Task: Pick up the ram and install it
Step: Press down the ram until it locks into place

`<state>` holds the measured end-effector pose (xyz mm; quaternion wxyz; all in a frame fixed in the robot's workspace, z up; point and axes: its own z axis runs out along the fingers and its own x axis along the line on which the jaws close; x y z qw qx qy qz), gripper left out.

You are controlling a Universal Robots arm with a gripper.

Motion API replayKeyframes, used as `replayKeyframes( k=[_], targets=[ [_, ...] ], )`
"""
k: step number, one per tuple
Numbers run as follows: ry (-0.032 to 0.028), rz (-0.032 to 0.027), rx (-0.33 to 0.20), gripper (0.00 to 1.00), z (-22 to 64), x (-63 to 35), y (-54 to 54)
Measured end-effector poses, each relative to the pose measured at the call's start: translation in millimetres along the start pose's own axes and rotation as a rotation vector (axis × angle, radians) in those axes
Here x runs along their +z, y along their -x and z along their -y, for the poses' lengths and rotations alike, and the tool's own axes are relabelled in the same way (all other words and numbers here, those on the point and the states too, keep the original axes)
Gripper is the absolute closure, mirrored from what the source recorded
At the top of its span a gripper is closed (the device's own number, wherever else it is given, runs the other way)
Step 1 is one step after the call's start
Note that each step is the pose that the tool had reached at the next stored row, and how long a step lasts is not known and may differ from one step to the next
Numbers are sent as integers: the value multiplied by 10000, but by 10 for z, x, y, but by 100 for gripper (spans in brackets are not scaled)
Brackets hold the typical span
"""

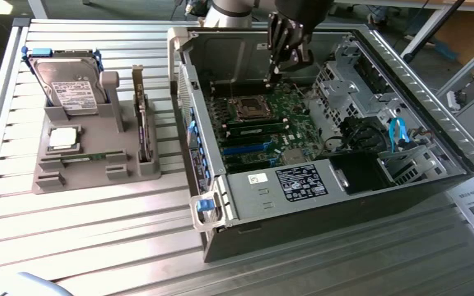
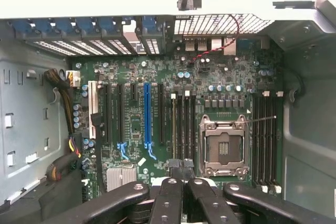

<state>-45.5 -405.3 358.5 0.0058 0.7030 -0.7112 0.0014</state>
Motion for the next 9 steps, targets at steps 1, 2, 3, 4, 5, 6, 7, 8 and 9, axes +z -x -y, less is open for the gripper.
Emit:
replayKeyframes(
  k=[1, 2, 3, 4, 5, 6, 7, 8, 9],
  targets=[
    [-1, -5, 0, 90, 22, 0, 0],
    [-1, -11, -2, 90, 44, 0, 0],
    [-1, -16, -2, 90, 61, 0, 0],
    [-1, -24, -2, 90, 77, 0, 0],
    [-1, -28, -1, 90, 91, 0, 0],
    [-1, -29, -2, 90, 96, 0, 0],
    [-1, -29, -2, 90, 96, 0, 0],
    [-1, -29, -1, 90, 95, 0, 0],
    [-1, -29, -1, 90, 96, 0, 1]
  ],
)
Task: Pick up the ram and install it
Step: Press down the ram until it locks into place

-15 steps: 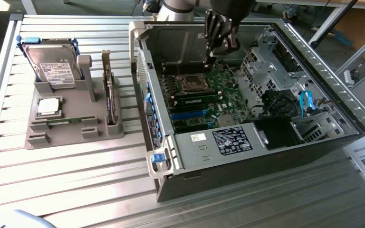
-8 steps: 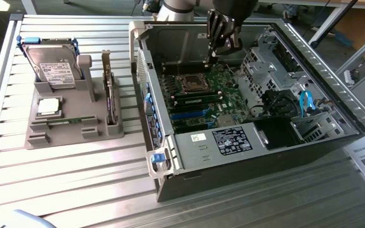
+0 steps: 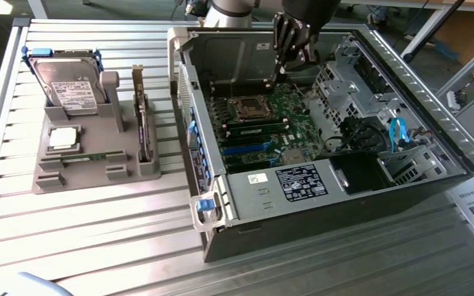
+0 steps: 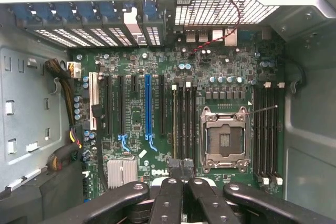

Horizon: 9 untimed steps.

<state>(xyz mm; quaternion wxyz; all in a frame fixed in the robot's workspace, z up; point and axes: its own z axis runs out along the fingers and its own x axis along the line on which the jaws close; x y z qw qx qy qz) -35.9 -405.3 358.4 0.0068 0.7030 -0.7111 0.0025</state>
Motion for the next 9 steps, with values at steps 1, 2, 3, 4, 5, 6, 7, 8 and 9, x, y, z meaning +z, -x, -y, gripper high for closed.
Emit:
replayKeyframes(
  k=[1, 2, 3, 4, 5, 6, 7, 8, 9],
  targets=[
    [0, 0, 0, 90, 0, 0, 0],
    [0, 0, 0, 90, 0, 0, 0],
    [0, 1, 1, 90, 0, 0, 0],
    [0, 0, 0, 90, 0, 0, 0],
    [0, 0, 0, 90, 0, 0, 0],
    [0, 0, 0, 90, 0, 0, 0],
    [1, 0, 0, 90, 0, 0, 0],
    [0, 0, 0, 90, 0, 0, 0],
    [0, 0, 1, 90, 0, 0, 0]
  ],
)
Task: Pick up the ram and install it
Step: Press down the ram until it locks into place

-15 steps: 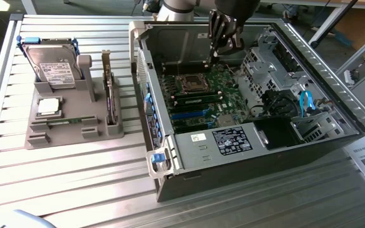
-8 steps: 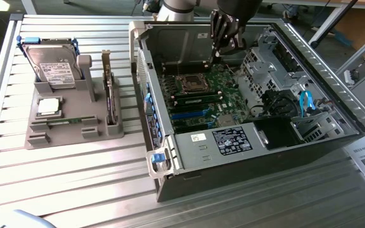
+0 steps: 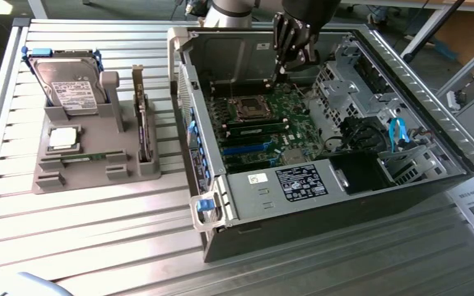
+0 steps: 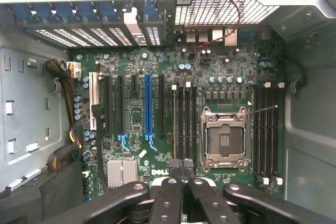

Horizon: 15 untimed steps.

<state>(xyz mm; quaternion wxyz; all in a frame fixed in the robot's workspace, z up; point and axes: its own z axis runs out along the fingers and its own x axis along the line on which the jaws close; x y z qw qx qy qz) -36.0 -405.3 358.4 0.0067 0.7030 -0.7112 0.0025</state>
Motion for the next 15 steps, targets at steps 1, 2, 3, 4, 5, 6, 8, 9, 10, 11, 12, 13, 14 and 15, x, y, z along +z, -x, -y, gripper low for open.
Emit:
replayKeyframes(
  k=[1, 2, 3, 4, 5, 6, 8, 9, 10, 11, 12, 13, 14, 15],
  targets=[
    [0, 0, 1, 90, 0, 0, 0],
    [0, 0, 8, 90, 0, 0, 0],
    [0, 0, 28, 90, 0, 0, 0],
    [2, 1, 114, 90, 0, 0, 0],
    [2, 1, 200, 90, 0, 0, 0],
    [4, 1, 287, 90, 0, 0, 0],
    [8, 3, 589, 90, 0, 1, 0],
    [11, 4, 783, 90, 0, 2, 0],
    [19, 8, 1428, 90, 0, 4, 0],
    [24, 11, 1816, 90, 0, 5, 0],
    [26, 11, 1989, 90, 0, 6, 0],
    [28, 12, 2091, 90, 0, 6, 0],
    [29, 13, 2204, 90, 0, 7, 0],
    [31, 13, 2324, 90, 0, 7, 0]
  ],
)
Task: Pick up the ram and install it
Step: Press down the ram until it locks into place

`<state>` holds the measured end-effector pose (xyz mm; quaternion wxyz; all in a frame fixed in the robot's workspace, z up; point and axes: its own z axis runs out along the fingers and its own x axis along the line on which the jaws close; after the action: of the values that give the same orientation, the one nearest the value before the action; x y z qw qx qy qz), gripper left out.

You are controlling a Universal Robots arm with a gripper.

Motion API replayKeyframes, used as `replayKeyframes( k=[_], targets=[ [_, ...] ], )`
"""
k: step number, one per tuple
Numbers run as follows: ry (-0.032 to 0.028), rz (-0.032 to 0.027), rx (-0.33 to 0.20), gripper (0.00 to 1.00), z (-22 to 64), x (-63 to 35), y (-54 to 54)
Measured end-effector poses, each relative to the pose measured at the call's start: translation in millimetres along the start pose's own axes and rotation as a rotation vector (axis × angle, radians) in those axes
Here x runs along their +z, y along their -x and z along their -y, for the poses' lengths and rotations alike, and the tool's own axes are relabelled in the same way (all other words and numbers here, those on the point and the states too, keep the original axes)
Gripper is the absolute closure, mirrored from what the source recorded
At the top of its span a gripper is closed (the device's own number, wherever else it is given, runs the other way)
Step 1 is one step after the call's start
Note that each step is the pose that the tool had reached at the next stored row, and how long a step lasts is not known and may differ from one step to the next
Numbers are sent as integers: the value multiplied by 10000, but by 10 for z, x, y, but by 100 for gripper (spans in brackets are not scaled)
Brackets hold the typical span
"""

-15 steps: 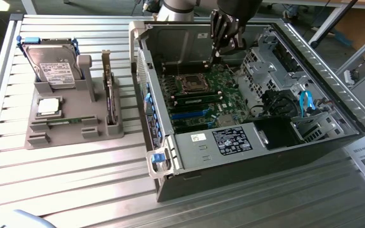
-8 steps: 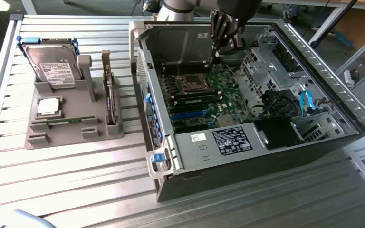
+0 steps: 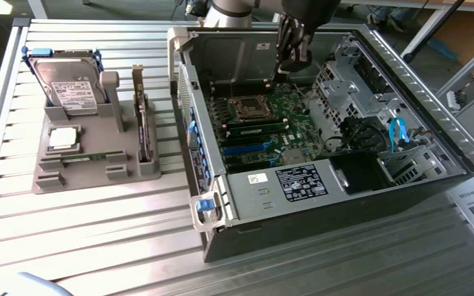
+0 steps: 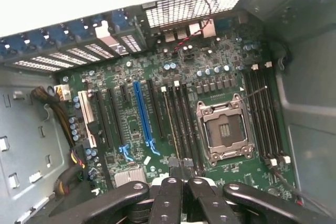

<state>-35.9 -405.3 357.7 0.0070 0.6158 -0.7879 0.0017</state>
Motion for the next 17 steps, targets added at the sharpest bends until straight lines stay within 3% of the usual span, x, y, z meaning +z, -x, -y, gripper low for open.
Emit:
replayKeyframes(
  k=[17],
  targets=[
    [27, 12, 2064, 90, 0, 7, 0]
  ],
)
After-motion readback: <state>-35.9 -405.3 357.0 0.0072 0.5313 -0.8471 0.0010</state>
